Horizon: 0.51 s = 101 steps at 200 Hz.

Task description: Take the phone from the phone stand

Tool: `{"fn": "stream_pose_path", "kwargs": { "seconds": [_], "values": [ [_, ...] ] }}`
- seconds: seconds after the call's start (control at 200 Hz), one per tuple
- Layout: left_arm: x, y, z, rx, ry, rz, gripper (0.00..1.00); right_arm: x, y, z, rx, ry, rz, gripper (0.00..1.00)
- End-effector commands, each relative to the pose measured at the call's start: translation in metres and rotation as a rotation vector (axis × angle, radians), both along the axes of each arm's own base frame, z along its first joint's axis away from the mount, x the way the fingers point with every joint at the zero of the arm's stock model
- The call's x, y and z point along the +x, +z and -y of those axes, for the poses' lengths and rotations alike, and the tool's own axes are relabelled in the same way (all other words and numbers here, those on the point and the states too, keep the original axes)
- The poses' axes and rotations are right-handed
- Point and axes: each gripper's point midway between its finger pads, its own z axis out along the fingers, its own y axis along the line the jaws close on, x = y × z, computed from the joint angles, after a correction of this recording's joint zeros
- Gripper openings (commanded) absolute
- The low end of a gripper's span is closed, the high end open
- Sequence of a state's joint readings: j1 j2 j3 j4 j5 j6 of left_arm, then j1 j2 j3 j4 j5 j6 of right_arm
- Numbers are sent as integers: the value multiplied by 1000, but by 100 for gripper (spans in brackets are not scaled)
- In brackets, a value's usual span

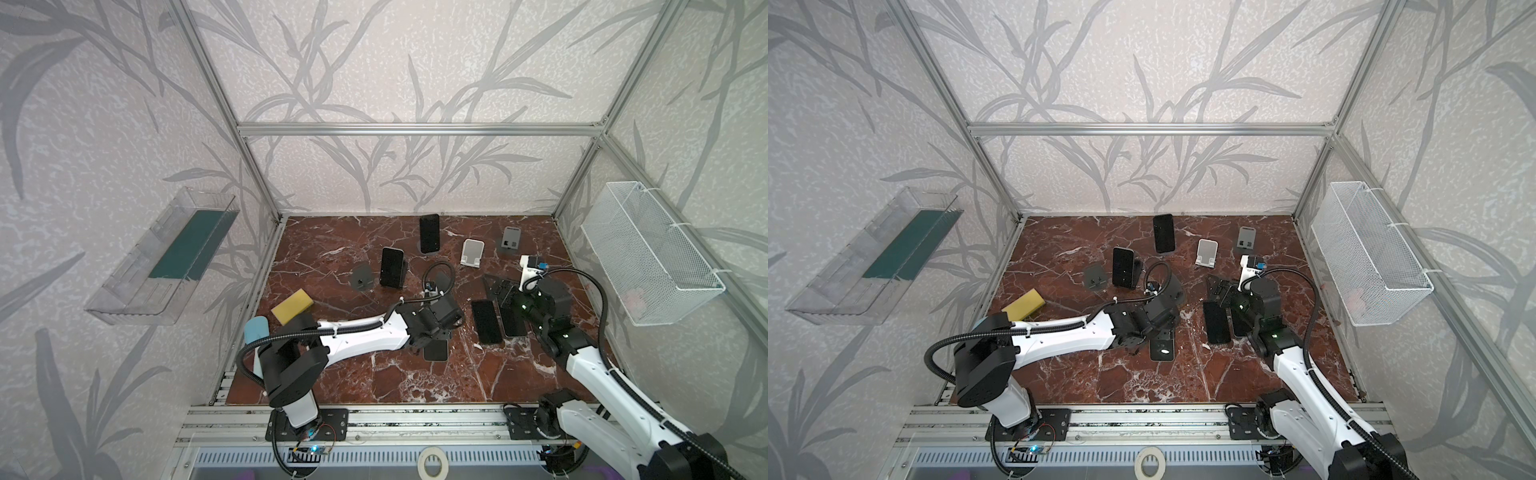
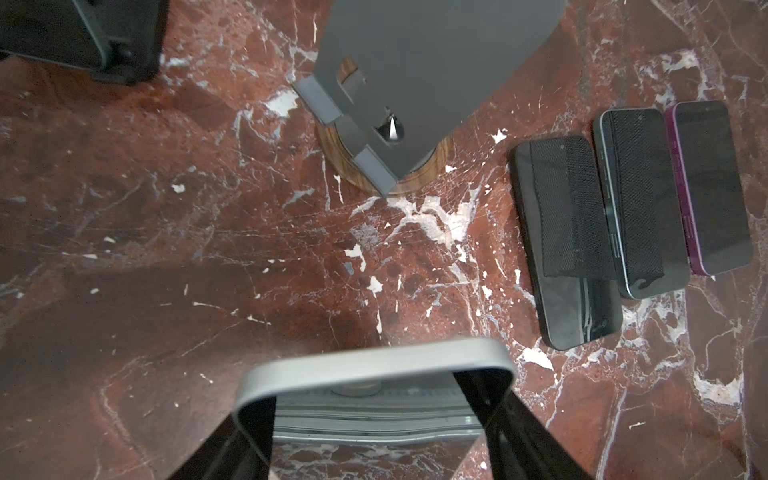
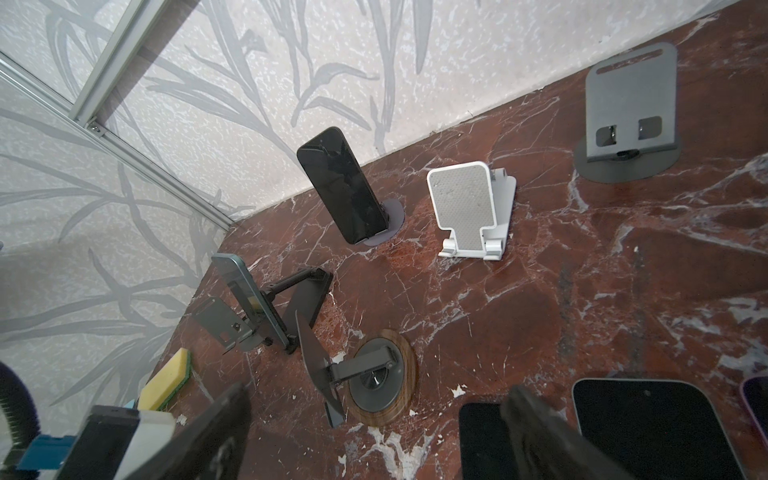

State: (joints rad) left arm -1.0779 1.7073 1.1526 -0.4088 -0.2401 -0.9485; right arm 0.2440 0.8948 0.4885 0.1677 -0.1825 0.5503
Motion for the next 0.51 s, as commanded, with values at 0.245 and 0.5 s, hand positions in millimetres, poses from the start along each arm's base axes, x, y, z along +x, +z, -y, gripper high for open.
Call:
{"fn": "stream_pose_path", "kwargs": {
  "seconds": [0.245,0.5],
  "values": [
    [-3,-14,13,-34,56,-64,52,-2,1,0,13,-7,11,94],
    [-2,-23,29,-30,8,-86,52,-1,-4,-2,1,-12,-5,94]
  ]
}}
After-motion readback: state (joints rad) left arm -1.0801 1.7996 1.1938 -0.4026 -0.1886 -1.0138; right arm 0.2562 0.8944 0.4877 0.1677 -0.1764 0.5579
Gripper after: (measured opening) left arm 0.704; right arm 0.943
